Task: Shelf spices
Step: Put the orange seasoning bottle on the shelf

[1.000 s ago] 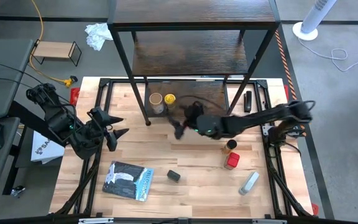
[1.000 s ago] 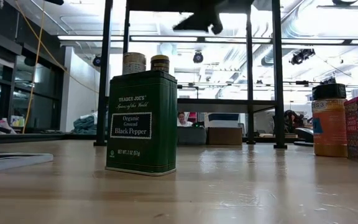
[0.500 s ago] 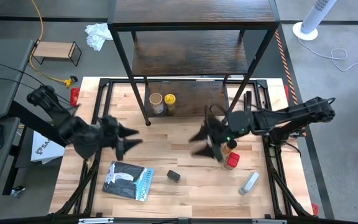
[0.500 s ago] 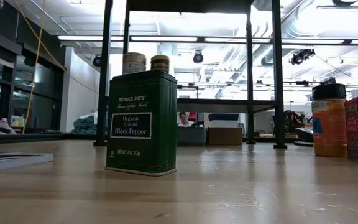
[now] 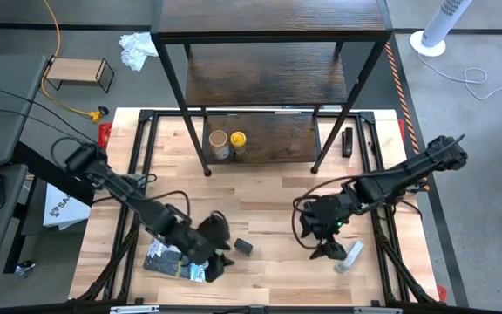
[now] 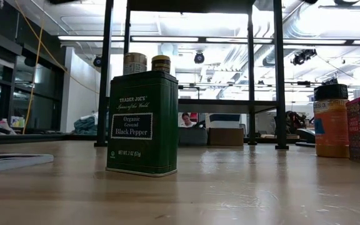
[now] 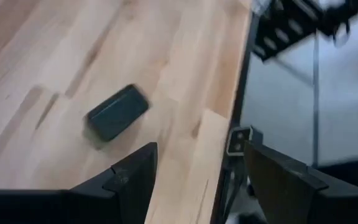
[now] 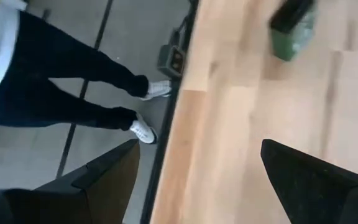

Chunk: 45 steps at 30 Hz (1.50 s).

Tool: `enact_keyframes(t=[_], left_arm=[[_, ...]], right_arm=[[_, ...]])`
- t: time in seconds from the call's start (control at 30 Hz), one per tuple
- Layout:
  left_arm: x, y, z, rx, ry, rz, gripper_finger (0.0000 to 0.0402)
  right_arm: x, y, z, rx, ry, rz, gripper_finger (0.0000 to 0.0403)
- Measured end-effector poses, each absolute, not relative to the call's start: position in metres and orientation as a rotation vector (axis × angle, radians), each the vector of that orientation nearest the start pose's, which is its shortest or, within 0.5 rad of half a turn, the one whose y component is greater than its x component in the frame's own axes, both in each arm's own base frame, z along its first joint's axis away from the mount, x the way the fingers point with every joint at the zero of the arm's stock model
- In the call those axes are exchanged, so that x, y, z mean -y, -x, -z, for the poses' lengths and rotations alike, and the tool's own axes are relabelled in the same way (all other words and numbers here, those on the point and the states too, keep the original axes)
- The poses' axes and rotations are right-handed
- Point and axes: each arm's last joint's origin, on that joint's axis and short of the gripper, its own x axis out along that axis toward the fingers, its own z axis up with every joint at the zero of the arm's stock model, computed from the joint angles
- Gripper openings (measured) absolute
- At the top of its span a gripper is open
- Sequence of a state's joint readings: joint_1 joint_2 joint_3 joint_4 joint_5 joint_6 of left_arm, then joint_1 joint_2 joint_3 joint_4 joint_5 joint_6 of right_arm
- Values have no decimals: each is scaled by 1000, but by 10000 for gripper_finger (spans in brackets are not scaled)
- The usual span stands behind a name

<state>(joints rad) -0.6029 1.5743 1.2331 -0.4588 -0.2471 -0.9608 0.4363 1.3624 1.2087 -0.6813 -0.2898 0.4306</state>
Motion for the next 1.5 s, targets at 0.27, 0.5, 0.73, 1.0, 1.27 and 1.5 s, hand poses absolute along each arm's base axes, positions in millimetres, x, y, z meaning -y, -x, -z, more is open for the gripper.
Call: enact_keyframes(t=[0.27,0.5,0.73,1.0,1.27,1.5], left_arm=[[192,-300,-292,-889,-76,5,225],[165,-299,-288,-1030,-71,-64,225],[156,-273,-279,-963,10,-140,225],[142,-236,-275,-824,163,-174,225],[136,-228,-270,-795,255,-202,225],[136,-230,-271,-778,311,-207,225]], right_arm=[[-152,-241,-316,-938,-363,-428,332],[-159,-228,-303,-1078,-379,-246,332],[-121,-188,-286,-1255,-300,546,332],[-113,-194,-294,-1085,-496,663,332],[-88,-222,-272,-1158,-665,914,332],[-78,-237,-251,-1251,-704,950,332]])
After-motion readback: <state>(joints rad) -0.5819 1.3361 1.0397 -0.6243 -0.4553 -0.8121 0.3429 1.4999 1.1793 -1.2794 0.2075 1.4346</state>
